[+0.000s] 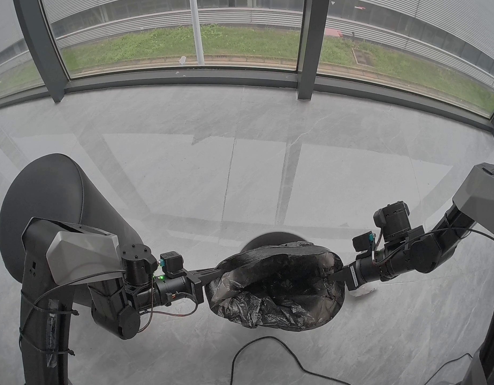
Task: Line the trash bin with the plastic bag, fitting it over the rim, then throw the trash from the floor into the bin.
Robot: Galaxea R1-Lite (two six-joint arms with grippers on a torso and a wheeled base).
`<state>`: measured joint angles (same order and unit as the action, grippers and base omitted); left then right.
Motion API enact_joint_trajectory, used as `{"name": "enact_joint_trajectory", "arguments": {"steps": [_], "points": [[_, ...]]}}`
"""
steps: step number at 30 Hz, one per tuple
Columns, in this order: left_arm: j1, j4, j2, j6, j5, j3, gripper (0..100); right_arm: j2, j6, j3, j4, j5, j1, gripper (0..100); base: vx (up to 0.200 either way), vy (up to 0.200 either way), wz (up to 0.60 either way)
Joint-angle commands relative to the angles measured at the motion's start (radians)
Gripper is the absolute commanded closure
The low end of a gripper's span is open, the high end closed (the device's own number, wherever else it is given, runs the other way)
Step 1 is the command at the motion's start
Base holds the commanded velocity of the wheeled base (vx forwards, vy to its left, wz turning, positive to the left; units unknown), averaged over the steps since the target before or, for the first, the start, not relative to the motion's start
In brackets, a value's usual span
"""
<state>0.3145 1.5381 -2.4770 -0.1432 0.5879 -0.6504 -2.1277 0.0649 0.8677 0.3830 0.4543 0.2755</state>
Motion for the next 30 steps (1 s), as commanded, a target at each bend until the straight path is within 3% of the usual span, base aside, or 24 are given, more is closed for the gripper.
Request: {"name": "enact_joint_trajectory", "arguments": {"steps": [1, 6, 10, 14, 26, 30], "points": [[0.011, 0.0, 0.004, 0.005, 0.021, 0.037, 100, 0.009, 0.003, -0.038, -0.003, 0.001, 0.001, 100, 0.0, 0.0, 0.0], [0.02, 0.0, -0.011, -0.004, 0.02, -0.011, 100, -0.015, 0.004, -0.035, 0.011, -0.002, 0.001, 100, 0.0, 0.0, 0.0], [-0.006, -0.001, -0.051, -0.026, -0.028, -0.143, 100, -0.08, 0.012, 0.04, 0.045, -0.066, -0.002, 100, 0.0, 0.0, 0.0], [-0.006, -0.001, -0.068, -0.041, -0.048, -0.206, 100, -0.098, 0.026, 0.062, 0.099, -0.068, -0.002, 100, 0.0, 0.0, 0.0], [0.028, 0.0, 0.02, -0.052, -0.037, -0.152, 100, -0.057, 0.052, 0.044, 0.086, -0.066, -0.012, 100, 0.0, 0.0, 0.0], [0.057, -0.001, 0.113, -0.119, -0.034, -0.15, 100, 0.009, 0.052, 0.071, -0.038, -0.065, -0.021, 100, 0.0, 0.0, 0.0]]}}
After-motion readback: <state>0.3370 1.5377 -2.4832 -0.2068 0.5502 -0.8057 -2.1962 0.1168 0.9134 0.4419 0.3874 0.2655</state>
